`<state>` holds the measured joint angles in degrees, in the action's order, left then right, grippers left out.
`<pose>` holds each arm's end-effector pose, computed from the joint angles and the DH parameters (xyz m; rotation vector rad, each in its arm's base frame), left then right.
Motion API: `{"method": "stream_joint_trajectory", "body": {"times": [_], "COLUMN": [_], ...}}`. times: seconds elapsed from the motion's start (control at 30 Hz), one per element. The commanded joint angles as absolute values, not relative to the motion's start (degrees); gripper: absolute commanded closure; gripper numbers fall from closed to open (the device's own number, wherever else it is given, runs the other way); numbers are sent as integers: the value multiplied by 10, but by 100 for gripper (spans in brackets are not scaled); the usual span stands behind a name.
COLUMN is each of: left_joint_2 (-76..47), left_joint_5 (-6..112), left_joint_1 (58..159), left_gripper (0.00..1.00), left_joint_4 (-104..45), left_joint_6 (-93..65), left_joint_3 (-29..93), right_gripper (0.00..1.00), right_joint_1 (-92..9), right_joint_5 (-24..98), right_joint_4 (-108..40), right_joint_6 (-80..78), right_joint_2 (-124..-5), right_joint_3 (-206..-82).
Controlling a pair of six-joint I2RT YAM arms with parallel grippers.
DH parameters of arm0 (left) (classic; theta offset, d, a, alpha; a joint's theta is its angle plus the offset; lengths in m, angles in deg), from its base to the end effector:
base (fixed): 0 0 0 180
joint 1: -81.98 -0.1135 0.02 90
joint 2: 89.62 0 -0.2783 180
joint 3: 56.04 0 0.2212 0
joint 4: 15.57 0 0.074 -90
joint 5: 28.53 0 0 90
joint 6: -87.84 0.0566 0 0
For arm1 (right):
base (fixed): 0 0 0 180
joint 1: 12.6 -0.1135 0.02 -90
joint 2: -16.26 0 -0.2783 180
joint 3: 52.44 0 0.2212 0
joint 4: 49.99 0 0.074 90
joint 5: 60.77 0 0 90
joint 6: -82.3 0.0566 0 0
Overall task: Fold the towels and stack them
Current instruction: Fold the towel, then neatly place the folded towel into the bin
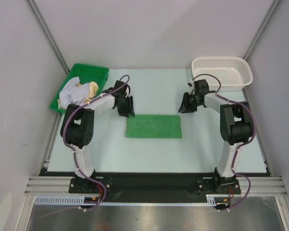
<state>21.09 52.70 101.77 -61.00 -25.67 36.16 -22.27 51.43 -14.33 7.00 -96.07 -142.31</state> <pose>0.3596 -0.1386 0.1869 -0.0404 2.7429 -0.4297 0.3877 0.0878 0.1791 -0.0315 2.6075 0.6563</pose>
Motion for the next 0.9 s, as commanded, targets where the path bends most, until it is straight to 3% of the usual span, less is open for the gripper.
{"method": "stream_joint_trajectory", "body": {"times": [0.0, 0.23, 0.5, 0.87], "left_joint_2": [181, 76, -88, -142], "left_joint_5": [546, 530, 507, 521], "left_joint_1": [1012, 1012, 1012, 1012], "left_gripper": [53, 49, 49, 48], "left_joint_4": [-650, -703, -655, -644], "left_joint_6": [-231, -202, -187, -190], "left_joint_3": [424, 416, 256, 233], "right_gripper": [62, 36, 37, 37], "right_joint_1": [-222, -229, -245, -310], "right_joint_5": [508, 504, 516, 452], "right_joint_4": [-104, -110, -138, -160], "right_joint_6": [51, 77, 69, 87], "right_joint_2": [-904, -803, -798, -788], "right_joint_3": [-1448, -1340, -1274, -1211]}}
